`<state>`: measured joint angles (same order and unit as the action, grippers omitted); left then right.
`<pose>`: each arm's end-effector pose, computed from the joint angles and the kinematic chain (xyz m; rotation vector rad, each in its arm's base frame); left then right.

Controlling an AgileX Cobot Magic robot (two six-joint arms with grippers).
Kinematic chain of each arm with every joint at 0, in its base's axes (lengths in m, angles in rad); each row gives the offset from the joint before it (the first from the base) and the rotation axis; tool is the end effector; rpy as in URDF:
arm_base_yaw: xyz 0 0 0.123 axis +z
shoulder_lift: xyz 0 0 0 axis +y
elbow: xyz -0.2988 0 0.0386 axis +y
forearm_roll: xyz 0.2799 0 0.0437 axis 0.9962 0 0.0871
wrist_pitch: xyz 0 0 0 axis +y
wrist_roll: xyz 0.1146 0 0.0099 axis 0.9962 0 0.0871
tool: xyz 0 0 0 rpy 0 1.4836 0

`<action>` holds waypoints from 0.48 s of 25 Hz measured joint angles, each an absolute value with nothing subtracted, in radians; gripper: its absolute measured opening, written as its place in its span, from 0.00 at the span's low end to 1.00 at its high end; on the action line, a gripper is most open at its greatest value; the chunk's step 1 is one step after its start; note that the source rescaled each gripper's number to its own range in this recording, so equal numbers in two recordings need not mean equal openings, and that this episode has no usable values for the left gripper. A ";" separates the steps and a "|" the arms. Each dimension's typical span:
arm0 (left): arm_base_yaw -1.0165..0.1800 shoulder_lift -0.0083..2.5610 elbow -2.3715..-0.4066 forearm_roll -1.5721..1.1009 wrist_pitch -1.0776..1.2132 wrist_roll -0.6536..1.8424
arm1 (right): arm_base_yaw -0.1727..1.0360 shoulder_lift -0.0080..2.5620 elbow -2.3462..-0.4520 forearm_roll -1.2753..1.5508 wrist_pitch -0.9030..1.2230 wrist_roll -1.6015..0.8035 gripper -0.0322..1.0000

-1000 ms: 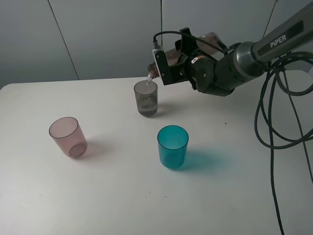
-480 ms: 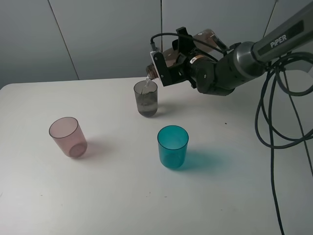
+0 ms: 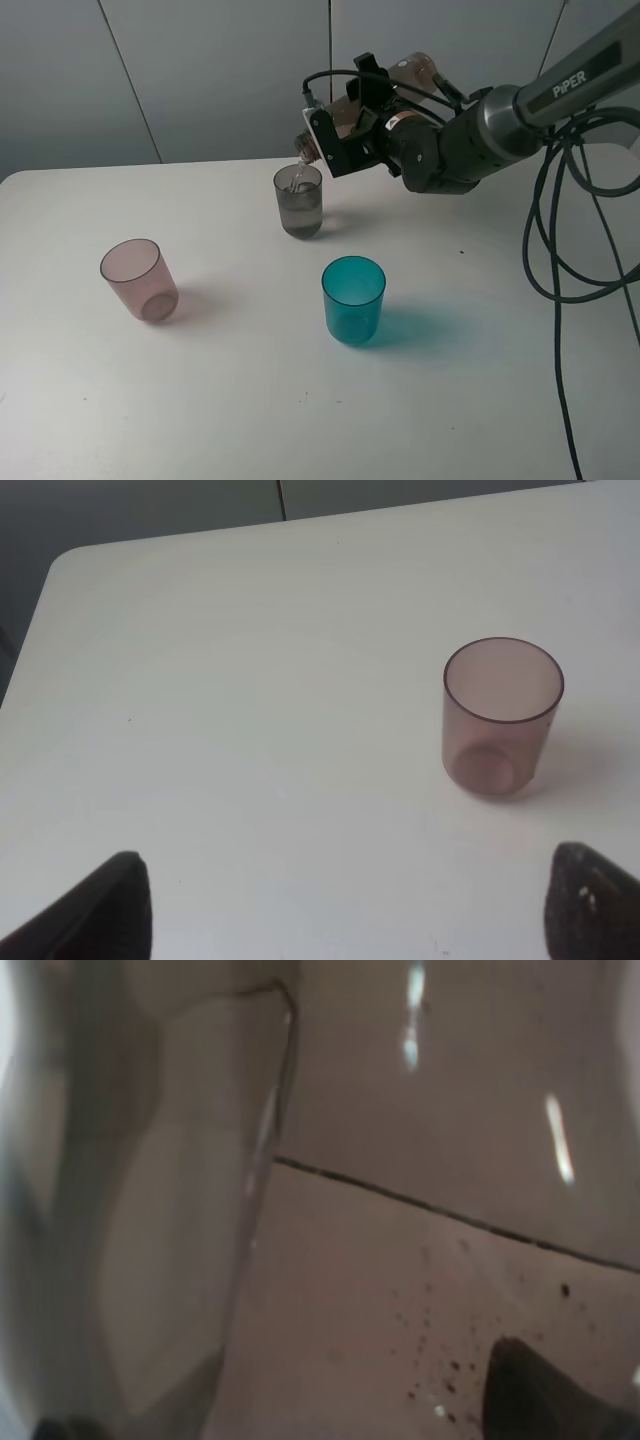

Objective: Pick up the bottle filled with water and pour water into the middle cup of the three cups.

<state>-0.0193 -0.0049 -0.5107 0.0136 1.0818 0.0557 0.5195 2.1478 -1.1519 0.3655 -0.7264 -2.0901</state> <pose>0.0250 0.0009 0.2830 0.0759 2.0485 0.0389 0.4418 0.2212 0.1172 -1.6918 0.9284 -1.1147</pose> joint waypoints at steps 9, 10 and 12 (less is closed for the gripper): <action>-0.019 -0.005 -0.511 0.014 1.082 0.056 | 0.519 2.148 -1.152 0.310 -0.734 -2.090 0.03; -0.019 -0.005 -0.511 0.014 1.082 0.056 | 0.519 2.148 -1.152 0.305 -0.736 -2.090 0.03; -0.019 -0.005 -0.511 0.014 1.082 0.056 | 0.519 2.148 -1.152 0.296 -0.736 -2.090 0.03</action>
<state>-0.0193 -0.0049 -0.5107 0.0136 1.0818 0.0557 0.5188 2.1478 -1.1519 0.2961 -0.7357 -2.0901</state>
